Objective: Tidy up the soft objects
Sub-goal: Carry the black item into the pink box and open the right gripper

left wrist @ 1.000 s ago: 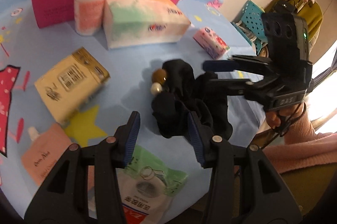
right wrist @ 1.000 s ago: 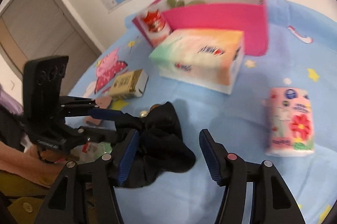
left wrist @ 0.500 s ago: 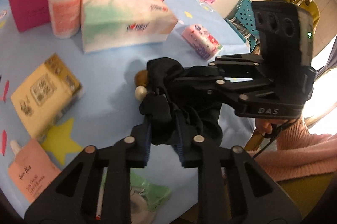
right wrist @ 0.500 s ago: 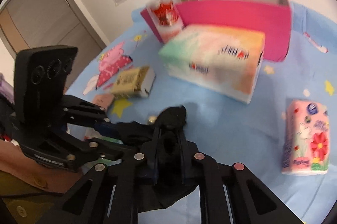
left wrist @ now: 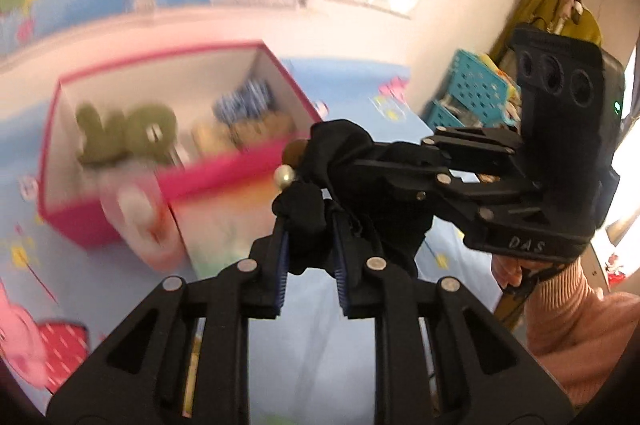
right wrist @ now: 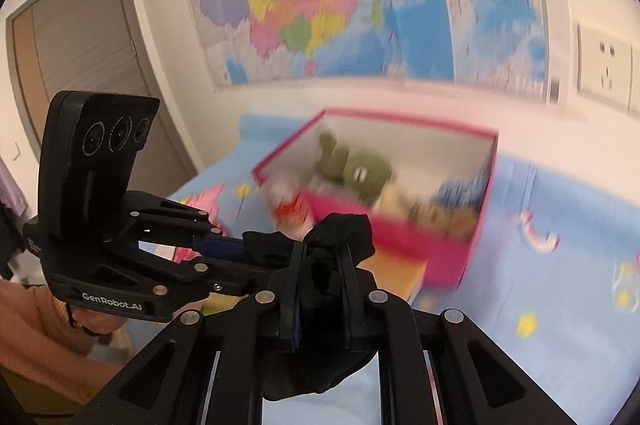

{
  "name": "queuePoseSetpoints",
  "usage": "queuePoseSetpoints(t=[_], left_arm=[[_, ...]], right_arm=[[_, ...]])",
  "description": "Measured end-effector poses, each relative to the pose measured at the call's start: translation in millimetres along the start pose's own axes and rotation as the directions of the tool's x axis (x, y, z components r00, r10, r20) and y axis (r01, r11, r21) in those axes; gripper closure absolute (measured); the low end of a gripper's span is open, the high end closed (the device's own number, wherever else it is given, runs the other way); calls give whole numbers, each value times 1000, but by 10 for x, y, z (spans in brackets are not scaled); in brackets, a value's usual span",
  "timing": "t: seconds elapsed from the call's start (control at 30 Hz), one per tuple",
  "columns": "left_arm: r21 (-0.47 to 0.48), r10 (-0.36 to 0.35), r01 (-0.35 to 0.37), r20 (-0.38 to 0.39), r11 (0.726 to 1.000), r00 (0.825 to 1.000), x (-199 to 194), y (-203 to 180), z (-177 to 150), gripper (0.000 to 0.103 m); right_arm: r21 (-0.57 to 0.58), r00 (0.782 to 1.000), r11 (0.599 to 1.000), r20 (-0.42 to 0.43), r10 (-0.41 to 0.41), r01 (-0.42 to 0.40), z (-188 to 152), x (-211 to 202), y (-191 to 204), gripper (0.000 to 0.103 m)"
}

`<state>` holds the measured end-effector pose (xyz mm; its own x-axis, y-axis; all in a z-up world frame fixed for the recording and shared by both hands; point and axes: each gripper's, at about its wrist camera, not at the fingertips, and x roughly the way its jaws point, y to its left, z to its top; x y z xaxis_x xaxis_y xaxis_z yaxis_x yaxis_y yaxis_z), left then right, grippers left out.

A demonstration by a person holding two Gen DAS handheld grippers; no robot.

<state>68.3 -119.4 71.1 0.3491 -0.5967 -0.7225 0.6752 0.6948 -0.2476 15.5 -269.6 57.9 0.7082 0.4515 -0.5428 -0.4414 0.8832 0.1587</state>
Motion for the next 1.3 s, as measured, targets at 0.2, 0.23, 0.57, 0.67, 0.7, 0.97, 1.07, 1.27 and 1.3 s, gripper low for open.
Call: queuePoseSetpoints(t=[0.2,0.23,0.57,0.67,0.7,0.97,1.07,1.27,1.3], left_arm=[[-26,56,-55,10,998,998,179,303,567,81],[-33,66,-66,6,997,998,222,354,635,81],[-80,152,-155,-48,985,987,618,735,1115,81],[-94,178,-186,-83,978,980,775,822,1193,81],[-103,189,-198,-94,975,978,827,857,1219,81],[-100,274,-287,-129,953,953,934,992,1291,58],[-122,266,-276,-97,953,959,813,1023,1254,58],[-118,227,-224,14,967,974,272,962,1050,58],[-119,219,-214,31,969,975,178,952,1008,58]], right_arm=[[-6,998,999,36,-48,49,472,198,-235,90],[-4,998,999,37,-51,51,520,229,-255,90],[51,995,994,23,-93,92,885,728,-778,90],[75,994,991,9,-109,108,919,883,-926,90],[79,993,990,2,-115,115,926,934,-964,90],[85,964,960,-38,-264,267,882,1136,-1122,75],[96,956,951,-45,-289,292,851,1048,-1145,75],[102,970,965,-22,-240,241,726,701,-1029,74],[98,975,970,-17,-221,222,704,641,-977,73]])
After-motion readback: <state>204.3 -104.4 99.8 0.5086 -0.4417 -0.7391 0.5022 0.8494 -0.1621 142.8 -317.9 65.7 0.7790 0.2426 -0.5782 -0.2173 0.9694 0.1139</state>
